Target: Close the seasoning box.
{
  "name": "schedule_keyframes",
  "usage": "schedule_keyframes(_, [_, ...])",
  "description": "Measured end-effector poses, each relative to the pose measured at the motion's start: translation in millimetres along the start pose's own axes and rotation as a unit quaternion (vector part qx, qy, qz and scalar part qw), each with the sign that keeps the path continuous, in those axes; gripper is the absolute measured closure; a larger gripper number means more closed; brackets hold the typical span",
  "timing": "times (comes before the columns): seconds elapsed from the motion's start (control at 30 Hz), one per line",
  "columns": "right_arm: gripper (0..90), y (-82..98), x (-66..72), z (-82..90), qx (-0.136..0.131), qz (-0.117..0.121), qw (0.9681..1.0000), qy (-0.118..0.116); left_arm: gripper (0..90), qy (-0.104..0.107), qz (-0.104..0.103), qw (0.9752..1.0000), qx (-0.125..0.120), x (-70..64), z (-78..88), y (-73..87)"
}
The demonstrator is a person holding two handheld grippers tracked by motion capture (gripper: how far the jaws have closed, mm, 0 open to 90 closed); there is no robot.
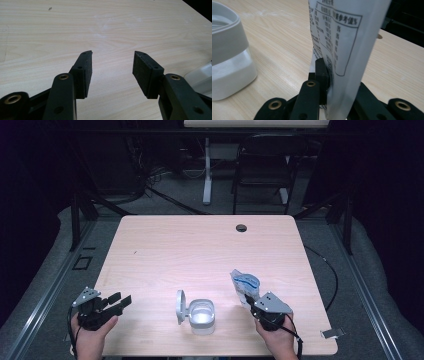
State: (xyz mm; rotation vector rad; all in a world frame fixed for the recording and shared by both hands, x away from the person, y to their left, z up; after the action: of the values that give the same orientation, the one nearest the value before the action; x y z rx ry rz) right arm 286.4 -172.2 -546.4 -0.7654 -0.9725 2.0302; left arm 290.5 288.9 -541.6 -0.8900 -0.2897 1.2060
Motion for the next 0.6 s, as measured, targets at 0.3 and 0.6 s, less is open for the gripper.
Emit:
schedule_keyframes(0.3, [85.3, 8.4, -4.1, -9.6, 0.024, -0.004, 0.9997, 0.009, 50.5, -0.001, 0.0, 1.0, 0.002, 0.5, -0.4, 0.4])
schedule_keyframes(0.6, [85.5, 11.8, -1.7, -15.3, 0.035, -0.005, 0.9994, 0.007, 50.5, -0.001, 0.001, 1.0, 0.0, 0.7, -0.8, 0.6])
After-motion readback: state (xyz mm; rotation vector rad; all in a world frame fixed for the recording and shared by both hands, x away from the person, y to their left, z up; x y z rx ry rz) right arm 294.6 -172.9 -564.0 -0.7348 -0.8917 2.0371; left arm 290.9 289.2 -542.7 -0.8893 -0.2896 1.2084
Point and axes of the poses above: each handheld gripper's, and its own axes: z roughly backward along the jaws, y roughly out of its underside, x roughly to its left, the point moved 3 cm from there along -z, roughly forward along the jaws, and after that the axes turned 7 degrees about x, right-handed, at the moved point
